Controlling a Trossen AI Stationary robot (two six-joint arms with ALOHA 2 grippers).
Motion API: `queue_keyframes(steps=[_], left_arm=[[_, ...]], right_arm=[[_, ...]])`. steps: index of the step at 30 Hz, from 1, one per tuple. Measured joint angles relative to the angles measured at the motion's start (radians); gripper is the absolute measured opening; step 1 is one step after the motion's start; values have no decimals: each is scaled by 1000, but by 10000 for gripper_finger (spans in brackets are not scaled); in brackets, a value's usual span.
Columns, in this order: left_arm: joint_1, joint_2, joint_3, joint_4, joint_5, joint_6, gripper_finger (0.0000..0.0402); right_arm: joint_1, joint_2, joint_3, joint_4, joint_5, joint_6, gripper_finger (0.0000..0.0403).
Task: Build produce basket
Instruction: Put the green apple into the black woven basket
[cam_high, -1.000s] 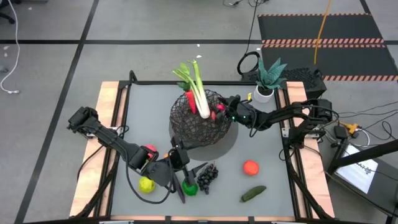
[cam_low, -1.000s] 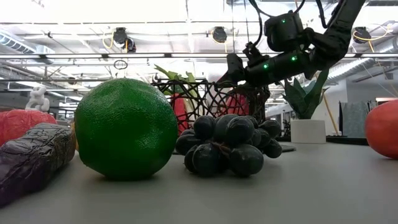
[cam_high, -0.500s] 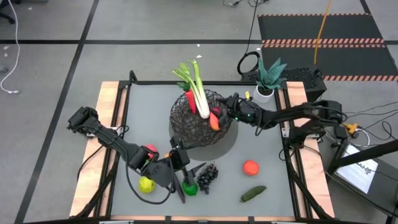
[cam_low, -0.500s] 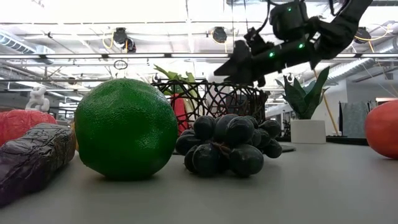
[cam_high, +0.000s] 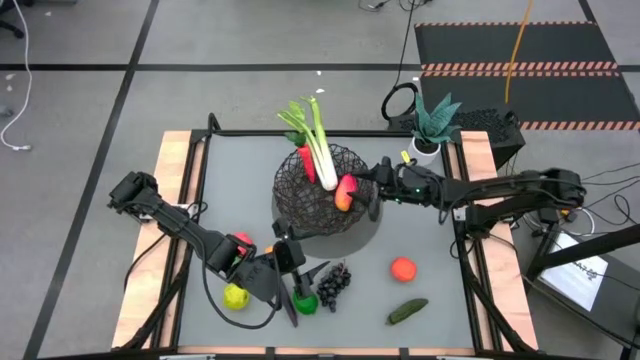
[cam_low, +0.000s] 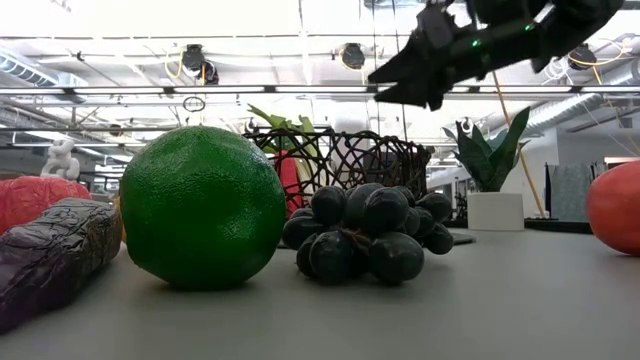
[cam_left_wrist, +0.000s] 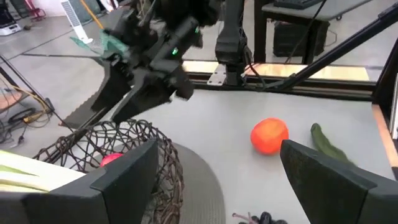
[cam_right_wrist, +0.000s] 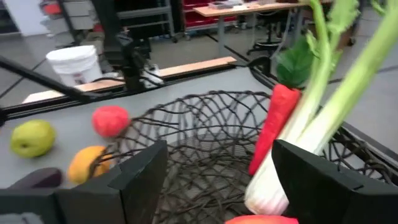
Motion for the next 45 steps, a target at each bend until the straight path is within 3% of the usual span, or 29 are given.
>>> queue_keyframes(steps=[6,17,27,45], left_arm=[[-25,0,0,-204,109,-111,335],[-153,0,0,-656,143,-685,335],[-261,1,0,-705,178,-764,335],[-440,85,0,-838,347,-1480,335]], right_arm=[[39,-97,0,-92,0,-122,282],[110,-190,0,-124,3,-219,281],[153,-195,0,-132,4,-251,281],[157,-195,0,-179,4,-268,281]])
